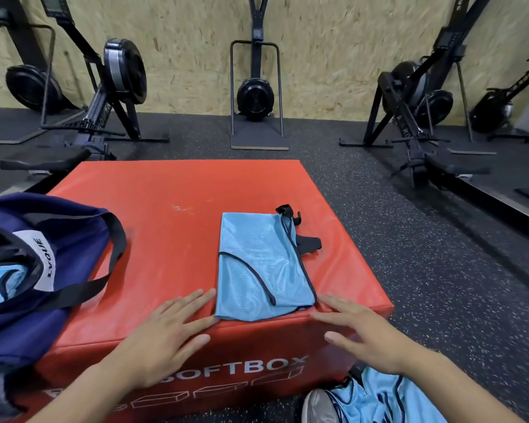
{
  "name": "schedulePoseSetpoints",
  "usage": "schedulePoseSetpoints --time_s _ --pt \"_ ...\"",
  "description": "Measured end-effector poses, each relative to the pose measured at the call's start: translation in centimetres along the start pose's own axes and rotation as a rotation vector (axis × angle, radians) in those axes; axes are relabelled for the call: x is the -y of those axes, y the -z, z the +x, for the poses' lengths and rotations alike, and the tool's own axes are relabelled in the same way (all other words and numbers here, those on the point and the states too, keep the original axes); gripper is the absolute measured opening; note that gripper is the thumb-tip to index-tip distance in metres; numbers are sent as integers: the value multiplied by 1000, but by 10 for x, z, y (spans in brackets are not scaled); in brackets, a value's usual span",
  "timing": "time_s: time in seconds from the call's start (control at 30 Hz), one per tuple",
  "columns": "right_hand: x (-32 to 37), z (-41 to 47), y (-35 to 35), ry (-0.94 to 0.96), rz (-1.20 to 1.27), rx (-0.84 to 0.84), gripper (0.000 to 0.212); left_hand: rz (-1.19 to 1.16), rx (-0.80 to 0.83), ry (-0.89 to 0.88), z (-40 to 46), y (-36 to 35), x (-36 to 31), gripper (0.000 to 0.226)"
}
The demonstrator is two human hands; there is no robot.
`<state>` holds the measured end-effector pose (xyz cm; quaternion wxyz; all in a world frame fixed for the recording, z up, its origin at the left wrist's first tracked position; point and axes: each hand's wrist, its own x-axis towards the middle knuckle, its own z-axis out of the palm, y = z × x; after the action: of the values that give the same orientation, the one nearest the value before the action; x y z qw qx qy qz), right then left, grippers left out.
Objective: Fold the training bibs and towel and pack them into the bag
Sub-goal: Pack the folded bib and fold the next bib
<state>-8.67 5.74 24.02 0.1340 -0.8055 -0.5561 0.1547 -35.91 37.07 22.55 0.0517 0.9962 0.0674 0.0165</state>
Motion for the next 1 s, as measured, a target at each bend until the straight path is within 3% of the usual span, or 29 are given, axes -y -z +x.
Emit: schedulePoseSetpoints --time_s 0.27,0.5,0.63,0.73,0.87,1.0 --pt "6 18 -4 117 -193 -82 40 99 -81 -90 14 9 -6 53" --pt "2 31 -8 203 -429 -137 39 55 4 -130 21 9 -6 59" --pt "1 38 -15 217 -413 -176 37 -37 52 -101 18 13 -10 67" --pt "6 39 -9 232 -265 -259 36 -253 2 -56 12 21 -12 67" --pt "23 37 5 245 -26 -431 27 -626 -176 -11 3 51 -26 36" --pt "47 32 24 252 182 -465 9 -933 -241 110 -7 78 -37 34"
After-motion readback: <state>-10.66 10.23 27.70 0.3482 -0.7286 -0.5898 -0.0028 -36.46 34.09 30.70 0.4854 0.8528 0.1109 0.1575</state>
